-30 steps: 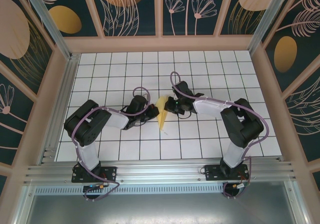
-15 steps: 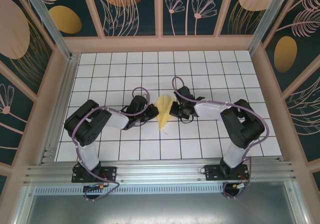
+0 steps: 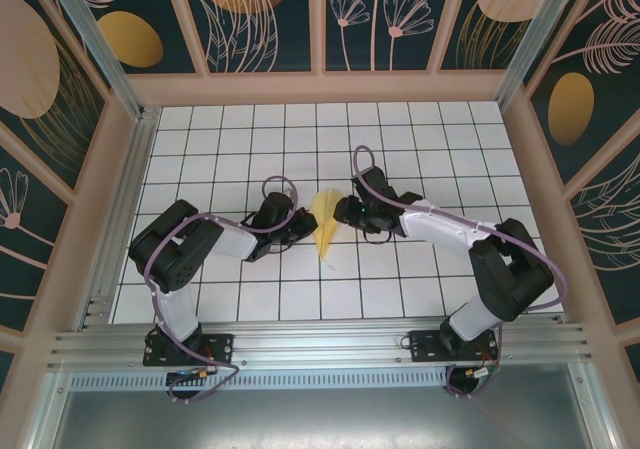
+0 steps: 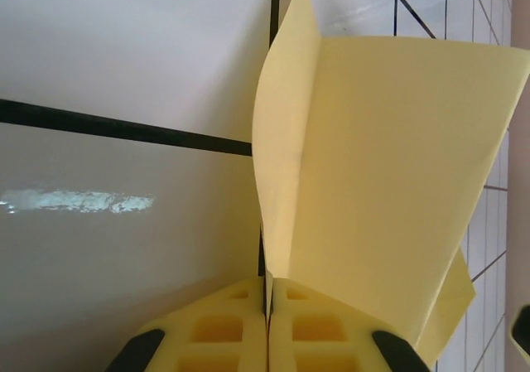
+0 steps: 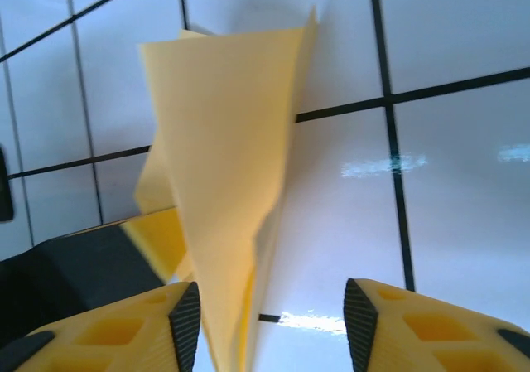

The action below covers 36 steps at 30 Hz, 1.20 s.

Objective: Fold a paper plane with a square sheet of paper (pick it up from the middle)
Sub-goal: Move a paper plane to the center of the table.

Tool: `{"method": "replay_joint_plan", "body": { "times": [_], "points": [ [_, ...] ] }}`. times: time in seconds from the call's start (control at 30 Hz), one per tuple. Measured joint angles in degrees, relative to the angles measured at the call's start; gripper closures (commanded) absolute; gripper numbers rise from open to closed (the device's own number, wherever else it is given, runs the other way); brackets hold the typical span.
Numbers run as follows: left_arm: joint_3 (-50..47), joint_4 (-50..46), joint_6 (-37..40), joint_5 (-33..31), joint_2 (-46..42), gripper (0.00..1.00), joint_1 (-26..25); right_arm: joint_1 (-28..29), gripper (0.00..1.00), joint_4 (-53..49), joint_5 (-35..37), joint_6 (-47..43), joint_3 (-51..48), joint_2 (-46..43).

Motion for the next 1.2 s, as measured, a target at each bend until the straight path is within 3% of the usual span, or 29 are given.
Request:
{"method": "replay_joint_plan", "body": {
  "times": [0.3, 0.43, 0.57, 0.9, 1.2],
  "points": [
    [-2.12, -1.84, -0.5, -1.86, -7.19, 0.65, 0.0, 4.59, 0.51, -4.52, 3.02, 0.04, 4.28, 1.42],
    [-2.32, -4.72, 0.42, -5.31, -12.02, 0.6, 0.0, 6.01, 0.46, -5.29, 4.11, 0.61, 6.69, 3.48],
    [-3.45, -6.84, 0.79, -8.52, -14.51, 0.59, 0.52, 8.11, 0.46, -6.88, 5.84, 2.23, 7.85, 5.84],
    [-5.84, -11.96, 1.46, -13.38, -18.18, 0.56, 2.36, 11.72, 0.58, -11.56, 10.95, 5.07, 13.68, 11.34],
    [-6.19, -13.09, 2.32, -14.32, -18.58, 0.56, 2.36, 12.33, 0.57, -14.47, 12.98, 6.34, 15.93, 15.08]
  ]
}}
